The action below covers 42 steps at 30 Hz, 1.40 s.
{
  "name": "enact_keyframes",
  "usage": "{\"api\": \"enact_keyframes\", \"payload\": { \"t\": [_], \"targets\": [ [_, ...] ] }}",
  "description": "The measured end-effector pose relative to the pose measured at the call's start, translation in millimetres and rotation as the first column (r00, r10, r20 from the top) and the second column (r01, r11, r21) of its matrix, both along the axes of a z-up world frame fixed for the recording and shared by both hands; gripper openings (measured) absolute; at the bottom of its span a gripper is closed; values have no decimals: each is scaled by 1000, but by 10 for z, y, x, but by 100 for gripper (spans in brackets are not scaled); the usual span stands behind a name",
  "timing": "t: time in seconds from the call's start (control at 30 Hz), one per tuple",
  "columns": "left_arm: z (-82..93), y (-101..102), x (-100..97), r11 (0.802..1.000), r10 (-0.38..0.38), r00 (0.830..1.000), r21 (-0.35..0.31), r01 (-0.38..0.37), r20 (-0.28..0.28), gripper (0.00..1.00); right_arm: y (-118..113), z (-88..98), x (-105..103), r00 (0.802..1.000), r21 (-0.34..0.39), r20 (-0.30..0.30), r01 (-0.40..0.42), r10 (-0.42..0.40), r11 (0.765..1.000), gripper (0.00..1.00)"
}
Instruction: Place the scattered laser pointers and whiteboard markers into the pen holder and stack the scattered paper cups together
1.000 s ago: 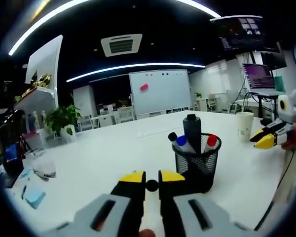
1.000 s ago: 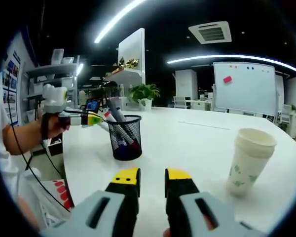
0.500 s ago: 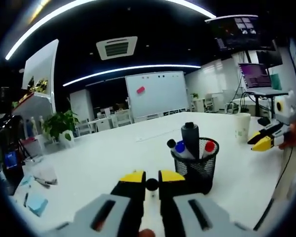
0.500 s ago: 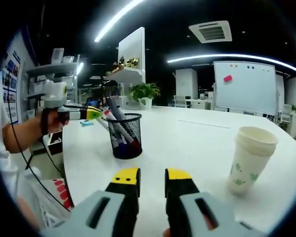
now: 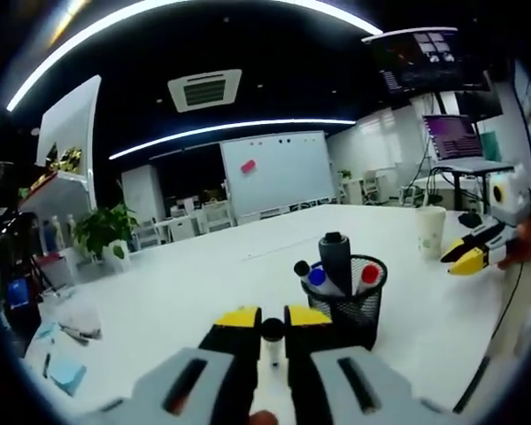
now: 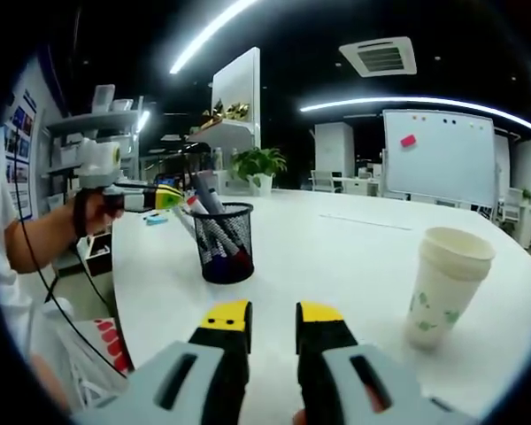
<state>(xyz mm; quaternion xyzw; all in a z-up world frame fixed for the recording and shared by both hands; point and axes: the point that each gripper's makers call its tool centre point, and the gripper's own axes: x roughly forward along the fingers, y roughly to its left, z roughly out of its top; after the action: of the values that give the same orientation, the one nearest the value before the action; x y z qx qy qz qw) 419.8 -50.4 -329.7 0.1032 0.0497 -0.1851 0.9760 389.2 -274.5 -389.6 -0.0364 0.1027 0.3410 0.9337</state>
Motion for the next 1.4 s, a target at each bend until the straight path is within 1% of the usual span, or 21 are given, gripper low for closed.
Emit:
{"api": "enact_keyframes", "payload": {
  "t": [0.5, 0.6, 0.8, 0.9, 1.1, 1.23, 1.4],
  "targets": [
    [90, 15, 8, 1000, -1, 1000, 7, 1, 13, 11, -19, -40, -4, 1000, 0, -11, 1, -1, 1000, 19],
    [152, 68, 17, 1000, 18, 999, 3, -18, 33, 11, 0, -66, -17, 1000, -9, -18, -9, 9, 1000, 19],
    [243, 88, 36, 1000, 10, 1000, -17, -10, 25, 11, -16, -67, -9, 1000, -10, -18, -6, 6, 1000, 19],
    [268, 78, 39, 1000, 6, 1000, -23, -5, 23, 11, -18, -69, -9, 1000, -10, -20, -6, 6, 1000, 19],
    [317, 21, 35, 1000, -13, 999, -12, 13, 34, 11, -7, -72, 0, 1000, -14, -20, -9, 9, 1000, 19],
    [389, 25, 37, 1000, -6, 999, 0, 6, 53, 11, 8, -73, -2, 1000, -15, -21, -15, 14, 1000, 19],
    [488, 7, 32, 1000, -11, 998, -8, 11, 66, 11, 15, -76, -12, 1000, -14, -22, -20, 20, 1000, 19]
  ]
}}
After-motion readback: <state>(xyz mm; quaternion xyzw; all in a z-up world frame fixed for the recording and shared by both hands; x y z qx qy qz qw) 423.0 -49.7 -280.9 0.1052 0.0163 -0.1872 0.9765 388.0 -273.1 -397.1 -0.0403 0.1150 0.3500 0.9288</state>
